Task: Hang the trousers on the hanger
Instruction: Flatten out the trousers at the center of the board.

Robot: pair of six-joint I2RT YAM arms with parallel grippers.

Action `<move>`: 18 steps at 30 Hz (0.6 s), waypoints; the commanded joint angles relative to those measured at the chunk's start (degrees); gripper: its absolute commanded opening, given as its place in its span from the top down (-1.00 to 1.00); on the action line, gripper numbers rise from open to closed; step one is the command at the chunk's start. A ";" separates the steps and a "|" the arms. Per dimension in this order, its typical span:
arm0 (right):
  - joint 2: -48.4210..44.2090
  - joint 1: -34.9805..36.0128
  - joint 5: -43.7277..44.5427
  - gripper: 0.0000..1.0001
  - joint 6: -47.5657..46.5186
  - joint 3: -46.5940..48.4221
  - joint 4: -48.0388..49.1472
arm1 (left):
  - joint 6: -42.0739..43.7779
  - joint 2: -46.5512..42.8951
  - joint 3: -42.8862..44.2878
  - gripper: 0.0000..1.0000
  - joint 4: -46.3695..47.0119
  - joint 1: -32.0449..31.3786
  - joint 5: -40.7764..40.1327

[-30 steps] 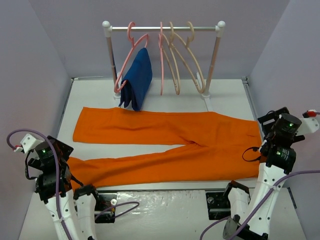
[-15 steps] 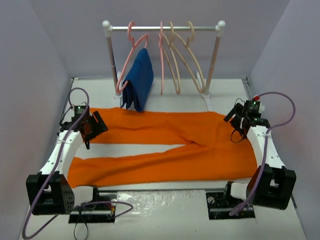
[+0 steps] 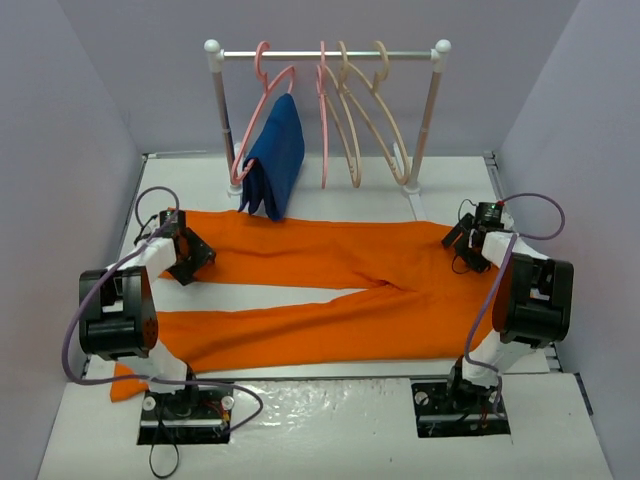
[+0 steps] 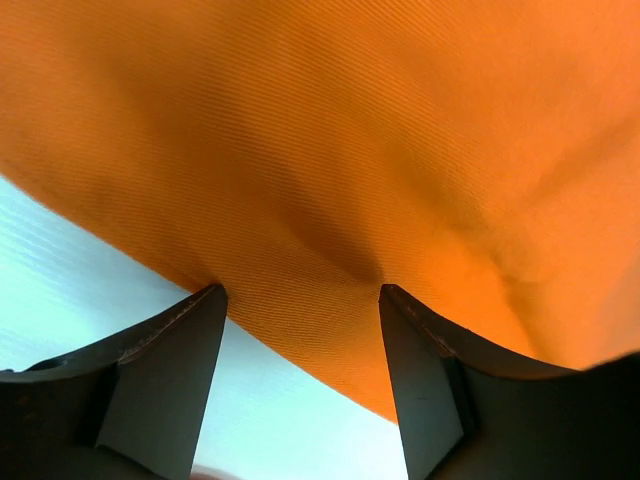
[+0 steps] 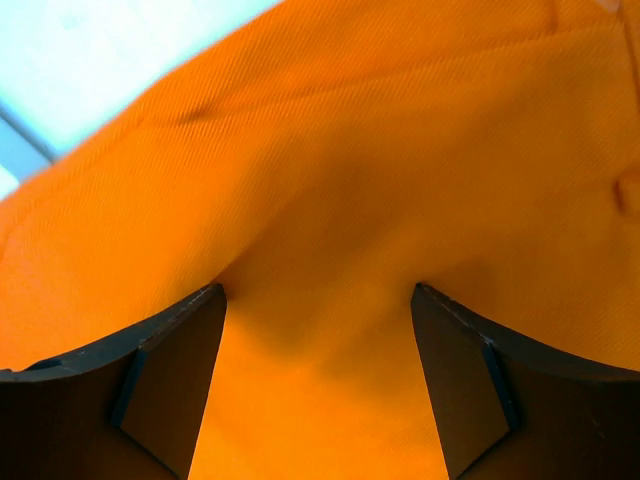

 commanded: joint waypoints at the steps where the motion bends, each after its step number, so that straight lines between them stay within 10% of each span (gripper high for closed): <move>1: 10.79 -2.87 -2.00 -0.44 1.50 2.24 4.68 | -5.84 -2.00 -9.36 -0.16 2.56 5.88 -3.35; 11: 15.56 -2.42 -6.27 -0.44 -1.90 14.75 6.95 | -4.94 -7.69 -6.47 -0.12 2.51 6.45 0.69; 18: 2.52 -0.28 -7.91 -0.45 -4.61 11.75 6.15 | 3.43 -8.22 6.18 -0.31 -1.32 6.28 -0.97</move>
